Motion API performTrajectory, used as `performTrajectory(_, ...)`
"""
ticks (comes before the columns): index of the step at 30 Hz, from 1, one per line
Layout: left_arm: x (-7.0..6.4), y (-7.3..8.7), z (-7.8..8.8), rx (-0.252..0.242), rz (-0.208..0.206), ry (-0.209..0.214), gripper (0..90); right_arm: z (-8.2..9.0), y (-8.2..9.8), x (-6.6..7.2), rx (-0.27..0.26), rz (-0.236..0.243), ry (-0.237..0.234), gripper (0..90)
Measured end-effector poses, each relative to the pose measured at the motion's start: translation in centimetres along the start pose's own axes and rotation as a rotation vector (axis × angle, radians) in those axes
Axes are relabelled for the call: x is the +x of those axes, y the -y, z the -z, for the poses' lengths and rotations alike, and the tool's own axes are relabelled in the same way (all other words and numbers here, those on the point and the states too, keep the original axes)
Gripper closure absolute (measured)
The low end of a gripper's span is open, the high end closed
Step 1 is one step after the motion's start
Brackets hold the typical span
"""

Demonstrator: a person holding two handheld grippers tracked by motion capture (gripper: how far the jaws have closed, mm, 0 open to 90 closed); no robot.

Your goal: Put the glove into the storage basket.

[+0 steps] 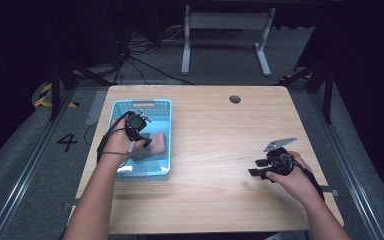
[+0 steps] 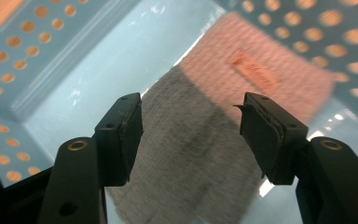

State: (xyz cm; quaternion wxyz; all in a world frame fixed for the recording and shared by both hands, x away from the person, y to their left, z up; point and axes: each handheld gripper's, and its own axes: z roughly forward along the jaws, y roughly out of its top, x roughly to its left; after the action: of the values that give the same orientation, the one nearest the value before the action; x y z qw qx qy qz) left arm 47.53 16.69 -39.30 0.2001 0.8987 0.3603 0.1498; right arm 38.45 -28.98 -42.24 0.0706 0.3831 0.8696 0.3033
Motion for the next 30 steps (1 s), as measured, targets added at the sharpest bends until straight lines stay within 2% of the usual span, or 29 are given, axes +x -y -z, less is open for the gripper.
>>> performTrajectory(3, -0.8, 0.1, 1.6, -0.047, 0.008, 0.01, 41.4, 0.1, -0.3, -0.1, -0.008, 0.001, 0.0, 48.4)
performTrajectory(6, -2.0, 0.2, 3.5, -0.101, 0.01, 0.039, 41.5, 0.1, -0.5, -0.1, -0.01, 0.012, -0.002, 48.3)
performTrajectory(9, -3.3, 0.2, 5.0, -0.128, 0.005, 0.054, 40.8, 0.1, -0.7, -0.2, -0.014, 0.013, -0.003, 48.0)
performTrajectory(11, -4.4, 0.1, 5.8, -0.125, -0.001, 0.064, 40.0, 0.2, -0.7, -0.2, -0.015, 0.013, -0.003, 47.9)
performTrajectory(14, -5.9, 0.0, 6.7, -0.14, -0.016, 0.096, 39.3, 0.3, -0.6, -0.4, -0.014, 0.013, -0.003, 47.5)
performTrajectory(18, -8.2, -0.2, 7.8, -0.184, -0.016, 0.159, 38.7, 0.4, -0.4, -0.5, -0.018, 0.013, -0.003, 46.6)
performTrajectory(20, -9.5, -0.3, 7.9, -0.206, -0.016, 0.187, 38.2, 0.4, -0.3, -0.6, -0.018, 0.017, 0.002, 46.2)
performTrajectory(23, -11.6, -0.6, 7.4, -0.211, -0.035, 0.228, 37.3, 0.4, 0.0, -0.8, -0.021, 0.021, 0.005, 46.2)
performTrajectory(25, -13.4, -0.9, 6.5, -0.203, -0.061, 0.267, 36.4, 0.5, 0.1, -0.9, -0.023, 0.023, 0.005, 46.3)
performTrajectory(27, -14.9, -1.3, 5.5, -0.183, -0.087, 0.281, 36.3, 0.5, 0.2, -0.9, -0.028, 0.025, 0.011, 46.3)
performTrajectory(30, -16.7, -1.6, 3.9, -0.186, -0.084, 0.293, 35.7, 0.5, 0.3, -1.0, -0.033, 0.025, 0.011, 46.3)
